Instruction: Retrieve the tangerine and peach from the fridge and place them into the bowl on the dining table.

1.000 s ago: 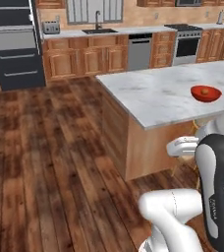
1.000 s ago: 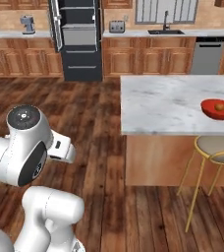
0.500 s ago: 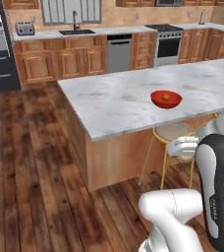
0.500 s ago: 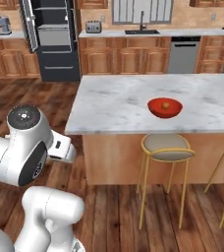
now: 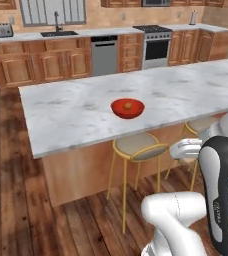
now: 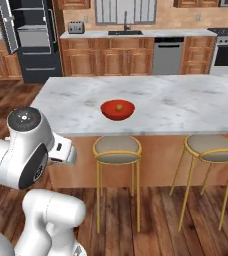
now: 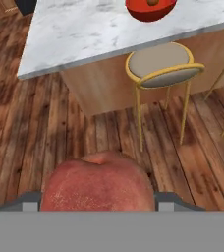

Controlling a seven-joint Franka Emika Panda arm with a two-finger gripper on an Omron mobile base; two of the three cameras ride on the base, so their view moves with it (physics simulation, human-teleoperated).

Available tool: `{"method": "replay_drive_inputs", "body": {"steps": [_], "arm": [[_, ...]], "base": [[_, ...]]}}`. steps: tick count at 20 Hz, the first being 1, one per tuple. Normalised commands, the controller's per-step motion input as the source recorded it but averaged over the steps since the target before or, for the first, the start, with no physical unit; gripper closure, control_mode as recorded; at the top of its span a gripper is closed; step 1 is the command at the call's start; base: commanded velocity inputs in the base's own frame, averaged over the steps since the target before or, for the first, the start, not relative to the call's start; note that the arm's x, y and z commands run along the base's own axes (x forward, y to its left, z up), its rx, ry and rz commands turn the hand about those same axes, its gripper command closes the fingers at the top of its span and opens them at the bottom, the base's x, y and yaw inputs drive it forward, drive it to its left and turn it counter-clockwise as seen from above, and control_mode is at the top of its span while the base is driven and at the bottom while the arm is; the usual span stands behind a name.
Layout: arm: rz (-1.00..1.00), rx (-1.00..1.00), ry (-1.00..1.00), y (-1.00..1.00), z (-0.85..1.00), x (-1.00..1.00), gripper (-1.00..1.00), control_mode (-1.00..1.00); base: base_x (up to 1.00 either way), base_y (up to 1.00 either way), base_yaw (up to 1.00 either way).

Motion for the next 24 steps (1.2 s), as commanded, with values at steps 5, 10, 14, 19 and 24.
{"method": "replay_drive_inputs", "body": {"steps": [5, 10, 14, 19, 24], "arm": [[0.0, 0.0, 0.0, 0.0, 0.0, 0.0, 1.0, 1.0], [0.0, 0.0, 0.0, 0.0, 0.0, 0.0, 1.0, 1.0], [0.0, 0.0, 0.0, 0.0, 0.0, 0.0, 1.0, 1.0], [0.0, 0.0, 0.0, 0.0, 0.0, 0.0, 1.0, 1.0], [0.0, 0.0, 0.0, 0.0, 0.0, 0.0, 1.0, 1.0]], "base": [[0.2, -1.0, 0.0], [0.65, -0.7, 0.0], [0.99, -0.12, 0.02], [1.0, 0.32, 0.04], [1.0, 0.71, 0.0]]}}
